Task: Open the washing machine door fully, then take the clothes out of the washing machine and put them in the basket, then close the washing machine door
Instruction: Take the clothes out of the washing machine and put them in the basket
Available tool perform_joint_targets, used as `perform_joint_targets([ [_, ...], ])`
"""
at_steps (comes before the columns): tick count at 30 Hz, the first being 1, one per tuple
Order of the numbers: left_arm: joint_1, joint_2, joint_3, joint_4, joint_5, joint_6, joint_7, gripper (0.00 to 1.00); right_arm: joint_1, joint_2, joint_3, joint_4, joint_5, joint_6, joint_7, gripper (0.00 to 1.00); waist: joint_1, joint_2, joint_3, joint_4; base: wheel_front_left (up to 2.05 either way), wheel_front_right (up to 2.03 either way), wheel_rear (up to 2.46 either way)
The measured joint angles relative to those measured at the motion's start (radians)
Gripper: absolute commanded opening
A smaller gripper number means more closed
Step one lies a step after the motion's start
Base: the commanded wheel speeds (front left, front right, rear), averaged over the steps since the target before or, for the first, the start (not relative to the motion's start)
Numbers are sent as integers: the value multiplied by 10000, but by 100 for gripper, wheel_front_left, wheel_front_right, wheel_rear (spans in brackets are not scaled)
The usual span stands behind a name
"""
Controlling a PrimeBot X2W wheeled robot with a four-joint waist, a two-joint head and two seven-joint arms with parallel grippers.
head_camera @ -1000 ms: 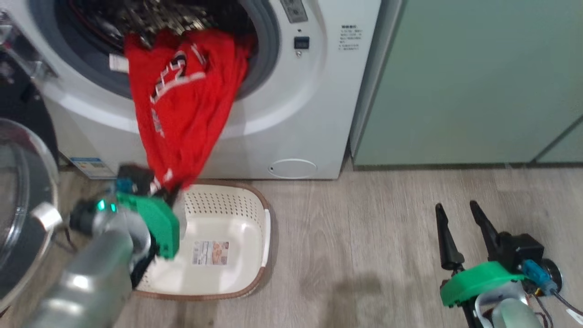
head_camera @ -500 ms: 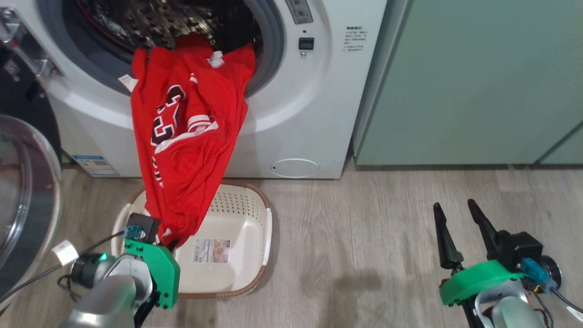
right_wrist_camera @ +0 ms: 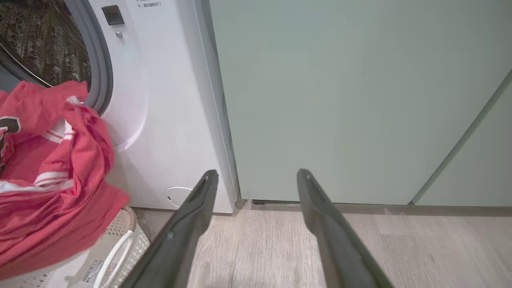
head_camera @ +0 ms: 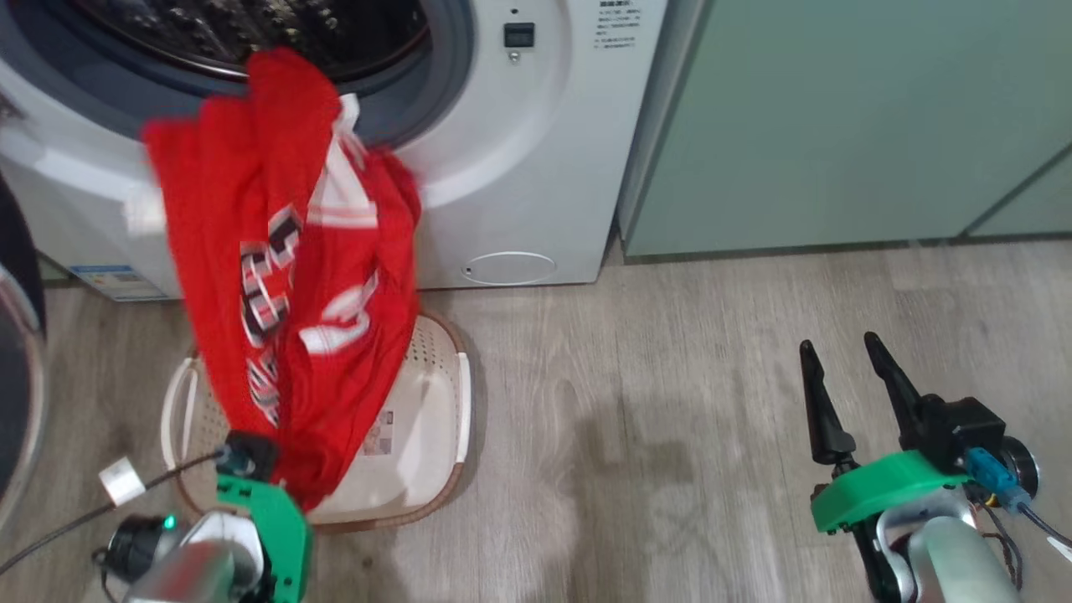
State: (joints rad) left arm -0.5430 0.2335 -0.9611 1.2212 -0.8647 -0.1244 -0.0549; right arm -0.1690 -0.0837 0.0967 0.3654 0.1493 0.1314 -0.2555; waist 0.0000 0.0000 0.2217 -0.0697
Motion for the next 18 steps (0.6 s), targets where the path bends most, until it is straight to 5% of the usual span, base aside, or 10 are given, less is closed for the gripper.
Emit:
perform_joint_targets([
  [10,345,-42,-318,458,-290,-2,1066,0,-225,-153,-61,-121,-84,0,0,100,0,0,342,-239,0,0,0],
  [18,-144,29,-324,571,-349,6,445,0,-355,-161,-182,-249,-190,0,0,100,0,0,834,-166,0,0,0],
])
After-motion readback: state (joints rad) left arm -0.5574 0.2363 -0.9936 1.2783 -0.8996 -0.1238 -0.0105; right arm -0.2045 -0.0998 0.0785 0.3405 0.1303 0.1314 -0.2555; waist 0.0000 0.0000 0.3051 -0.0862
